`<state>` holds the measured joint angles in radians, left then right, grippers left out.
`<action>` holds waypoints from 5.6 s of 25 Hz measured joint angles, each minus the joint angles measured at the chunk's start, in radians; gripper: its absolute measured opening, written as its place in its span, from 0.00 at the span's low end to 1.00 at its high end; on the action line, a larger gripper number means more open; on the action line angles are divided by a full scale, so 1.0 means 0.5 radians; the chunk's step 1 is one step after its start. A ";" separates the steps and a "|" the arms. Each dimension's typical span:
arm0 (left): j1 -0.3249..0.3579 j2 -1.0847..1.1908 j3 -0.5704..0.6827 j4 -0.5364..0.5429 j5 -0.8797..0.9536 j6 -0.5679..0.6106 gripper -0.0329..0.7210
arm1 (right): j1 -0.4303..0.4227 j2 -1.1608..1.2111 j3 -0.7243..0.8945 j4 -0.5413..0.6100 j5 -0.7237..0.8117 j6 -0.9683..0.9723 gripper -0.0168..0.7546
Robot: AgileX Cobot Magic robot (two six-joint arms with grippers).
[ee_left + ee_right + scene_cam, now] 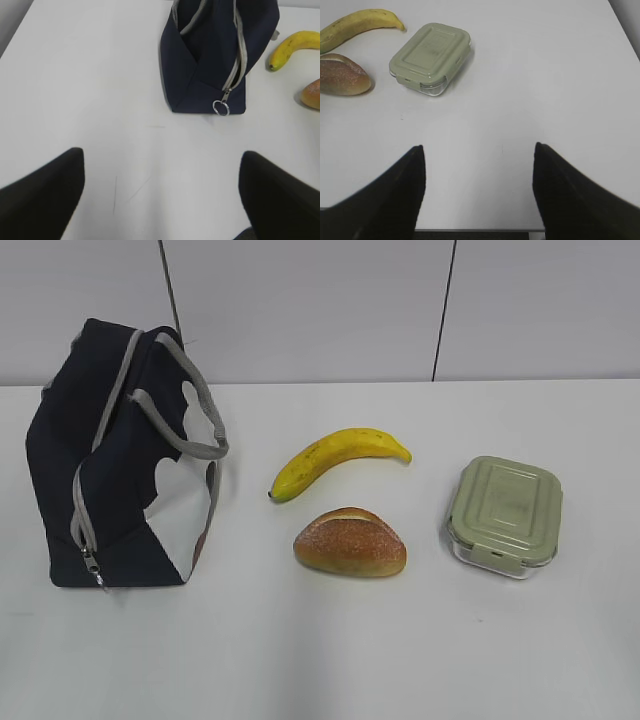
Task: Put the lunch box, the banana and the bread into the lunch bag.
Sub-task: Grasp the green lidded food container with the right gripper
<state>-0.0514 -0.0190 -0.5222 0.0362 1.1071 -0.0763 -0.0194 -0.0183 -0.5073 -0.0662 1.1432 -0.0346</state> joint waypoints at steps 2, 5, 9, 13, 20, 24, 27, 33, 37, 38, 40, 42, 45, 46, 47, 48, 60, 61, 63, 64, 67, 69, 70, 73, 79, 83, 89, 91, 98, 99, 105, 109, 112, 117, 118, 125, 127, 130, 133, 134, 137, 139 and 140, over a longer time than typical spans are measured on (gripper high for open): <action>0.000 0.000 0.000 0.000 0.000 0.000 0.86 | 0.000 0.000 0.000 0.000 0.000 0.000 0.67; 0.000 0.000 0.000 0.000 0.000 0.000 0.86 | 0.000 0.000 0.000 0.000 0.000 0.000 0.67; 0.000 0.000 0.000 0.000 0.000 0.000 0.85 | 0.000 0.000 0.000 0.000 0.000 0.000 0.67; 0.000 0.000 0.000 0.000 0.000 0.000 0.84 | 0.000 0.000 0.000 0.000 0.000 0.000 0.67; 0.000 0.015 -0.031 -0.017 0.007 0.000 0.83 | 0.000 0.000 0.000 0.000 0.000 0.000 0.67; 0.000 0.178 -0.192 -0.046 0.001 0.000 0.83 | 0.000 0.000 0.000 0.000 0.000 0.000 0.67; 0.000 0.397 -0.353 -0.107 -0.003 0.000 0.82 | 0.000 0.000 0.000 0.000 0.000 0.000 0.67; 0.000 0.976 -0.718 -0.260 -0.039 0.002 0.82 | 0.000 0.000 0.000 0.000 0.000 0.000 0.67; 0.000 1.391 -0.975 -0.386 -0.064 0.004 0.82 | 0.000 0.000 0.000 0.000 0.000 0.000 0.67; 0.000 1.484 -1.031 -0.416 -0.064 0.006 0.82 | 0.000 0.000 0.000 0.000 0.000 0.000 0.67; 0.000 1.710 -1.166 -0.470 -0.055 0.006 0.81 | 0.000 0.000 0.000 0.000 0.000 0.000 0.67; 0.000 1.916 -1.287 -0.506 -0.018 0.008 0.81 | 0.000 0.000 0.000 0.000 0.000 0.000 0.67; 0.000 2.224 -1.457 -0.525 0.029 0.009 0.81 | 0.000 0.000 0.000 0.000 0.000 0.000 0.67; 0.000 2.325 -1.515 -0.525 0.033 0.009 0.81 | 0.000 0.000 0.000 0.000 0.000 0.000 0.67; 0.000 2.421 -1.571 -0.525 0.035 0.009 0.81 | 0.000 0.000 0.000 0.000 0.000 0.000 0.67; 0.000 2.512 -1.616 -0.525 0.035 0.011 0.81 | 0.000 0.000 0.000 0.000 0.000 0.000 0.67; 0.000 3.315 -2.119 -0.527 0.035 0.106 0.67 | 0.000 0.000 0.000 0.000 0.000 0.000 0.67; 0.000 3.373 -2.156 -0.527 0.037 0.114 0.65 | 0.000 0.000 0.000 0.000 0.000 0.000 0.67; 0.000 3.471 -2.223 -0.527 0.053 0.138 0.62 | 0.000 0.000 0.000 0.000 0.000 0.000 0.67; 0.000 3.519 -2.255 -0.527 0.061 0.153 0.60 | 0.000 0.000 0.000 0.000 0.000 0.000 0.67; 0.000 3.621 -2.333 -0.527 0.083 0.153 0.53 | 0.000 0.000 0.000 0.000 0.000 0.000 0.67; 0.000 3.668 -2.369 -0.530 0.098 0.153 0.49 | 0.000 0.000 0.000 0.000 0.000 0.000 0.67; 0.000 3.681 -2.370 -0.532 0.097 0.153 0.46 | 0.000 0.000 0.000 0.000 0.000 0.000 0.67; 0.000 3.692 -2.375 -0.537 0.102 0.153 0.35 | 0.000 0.000 0.000 0.000 0.000 0.000 0.67; 0.000 3.709 -2.383 -0.543 0.118 0.166 0.19 | 0.000 0.000 0.000 0.000 0.000 0.000 0.67; 0.000 3.726 -2.385 -0.544 0.127 0.166 0.09 | 0.000 0.000 0.000 0.000 0.000 0.000 0.67; 0.000 3.738 -2.387 -0.576 0.136 0.168 0.05 | 0.000 0.000 0.000 0.000 0.000 0.000 0.66; 0.000 3.738 -2.387 -0.605 0.148 0.168 0.05 | 0.000 0.000 0.000 0.000 0.000 0.000 0.66; 0.000 3.738 -2.387 -0.675 0.181 0.231 0.05 | 0.000 0.000 0.000 0.000 0.000 0.000 0.66; 0.000 3.738 -2.387 -0.696 0.189 0.244 0.05 | 0.000 0.000 0.000 0.000 0.000 0.000 0.66; 0.000 3.738 -2.387 -0.826 0.205 0.338 0.05 | 0.000 0.000 0.000 0.000 0.000 0.000 0.66; 0.000 3.738 -2.387 -0.828 0.210 0.347 0.05 | 0.000 0.000 0.000 0.000 0.000 0.000 0.66; 0.000 3.738 -2.387 -0.828 0.214 0.352 0.05 | 0.000 0.000 0.000 0.000 0.000 0.000 0.66; 0.000 3.738 -2.387 -0.826 0.216 0.354 0.05 | 0.000 0.000 0.000 0.033 0.000 0.000 0.66; 0.000 3.738 -2.387 -0.826 0.216 0.354 0.05 | 0.000 0.000 0.000 0.046 0.000 0.000 0.66; 0.000 3.738 -2.387 -0.826 0.216 0.357 0.05 | 0.000 0.264 -0.054 0.236 -0.174 0.000 0.66; 0.000 3.738 -2.387 -0.826 0.216 0.359 0.05 | 0.000 0.435 -0.062 0.271 -0.260 0.000 0.66; 0.000 3.738 -2.387 -0.824 0.216 0.362 0.05 | 0.000 0.715 -0.071 0.334 -0.385 0.000 0.66; 0.000 3.738 -2.387 -0.824 0.216 0.364 0.04 | 0.000 0.976 -0.071 0.440 -0.481 0.000 0.66; 0.000 3.738 -2.387 -0.824 0.216 0.366 0.04 | 0.000 1.076 -0.074 0.479 -0.500 0.000 0.66; 0.000 3.738 -2.387 -0.824 0.216 0.372 0.04 | 0.000 1.362 -0.109 0.580 -0.533 0.000 0.66; 0.000 3.738 -2.387 -0.824 0.216 0.373 0.04 | 0.000 1.557 -0.176 0.610 -0.545 0.000 0.66; 0.000 3.738 -2.387 -0.824 0.216 0.374 0.04 | 0.000 1.647 -0.218 0.619 -0.550 0.000 0.66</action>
<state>-0.0514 1.8499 -1.7158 -0.3760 1.2150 0.1109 -0.0194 0.8051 -0.6164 0.2431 0.8682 -0.0346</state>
